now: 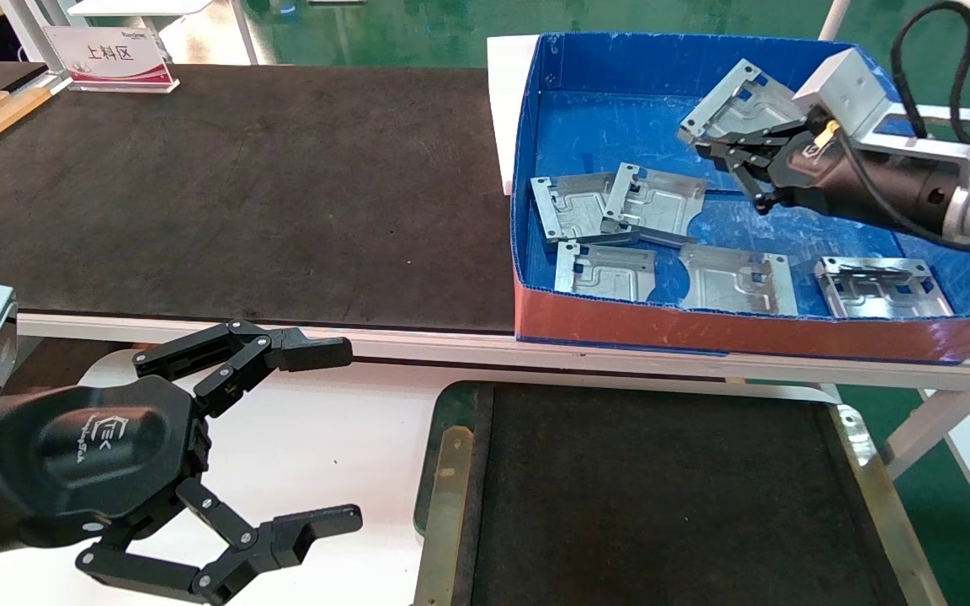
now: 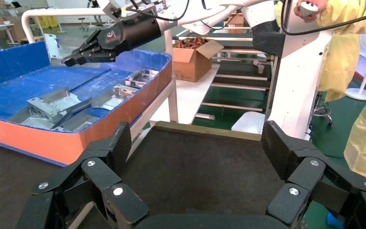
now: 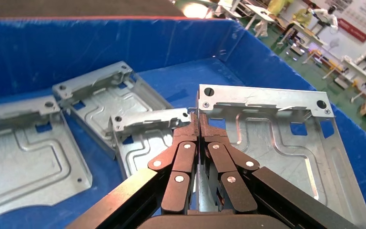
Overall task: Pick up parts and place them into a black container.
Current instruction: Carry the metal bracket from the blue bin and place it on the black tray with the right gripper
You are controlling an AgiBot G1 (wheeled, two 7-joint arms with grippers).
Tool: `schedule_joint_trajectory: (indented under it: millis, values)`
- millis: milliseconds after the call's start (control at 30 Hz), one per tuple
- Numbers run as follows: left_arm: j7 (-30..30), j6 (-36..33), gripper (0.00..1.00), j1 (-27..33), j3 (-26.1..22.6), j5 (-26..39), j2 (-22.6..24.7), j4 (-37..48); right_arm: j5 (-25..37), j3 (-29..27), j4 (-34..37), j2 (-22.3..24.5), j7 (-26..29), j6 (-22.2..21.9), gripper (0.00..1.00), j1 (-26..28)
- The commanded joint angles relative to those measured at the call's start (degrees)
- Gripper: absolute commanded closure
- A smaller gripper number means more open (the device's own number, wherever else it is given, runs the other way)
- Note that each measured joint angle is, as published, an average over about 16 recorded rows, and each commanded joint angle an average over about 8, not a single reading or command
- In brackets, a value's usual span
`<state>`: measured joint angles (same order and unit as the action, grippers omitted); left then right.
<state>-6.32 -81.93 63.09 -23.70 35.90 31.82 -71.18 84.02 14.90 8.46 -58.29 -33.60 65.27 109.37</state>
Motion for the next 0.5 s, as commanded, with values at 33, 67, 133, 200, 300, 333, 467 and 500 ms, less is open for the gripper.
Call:
schedule_joint_trajectory:
  millis: [33,67,133,200,300,333,467,500]
  values:
    - [0.0,0.0,0.0,0.0,0.0,0.0,0.0,0.0,0.35,0.21,-1.87,0.07,0.13,0.25,1.0,-0.85]
    - [0.0,0.0,0.0,0.0,0.0,0.0,0.0,0.0,0.55,0.36,-2.49,0.09,0.05,0.09,1.0,-1.09]
    - [0.0,0.0,0.0,0.0,0.0,0.0,0.0,0.0,0.93,0.63,-3.57,0.1,-0.11,-0.37,1.0,-1.52]
    - [0.0,0.0,0.0,0.0,0.0,0.0,0.0,0.0,1.25,0.86,-4.44,0.11,-0.29,-0.8,1.0,-1.8]
    - [0.0,0.0,0.0,0.0,0.0,0.0,0.0,0.0,1.52,1.06,-5.48,0.19,-0.57,-0.74,1.0,-2.07]
    - [0.0,0.0,0.0,0.0,0.0,0.0,0.0,0.0,1.58,1.1,-5.79,0.24,-0.68,-0.43,1.0,-2.12]
    - [0.0,0.0,0.0,0.0,0.0,0.0,0.0,0.0,1.79,1.21,-6.97,0.61,-1.43,2.3,1.0,-2.22]
    - [0.0,0.0,0.0,0.0,0.0,0.0,0.0,0.0,1.86,1.25,-7.26,0.73,-1.68,3.24,1.0,-2.23]
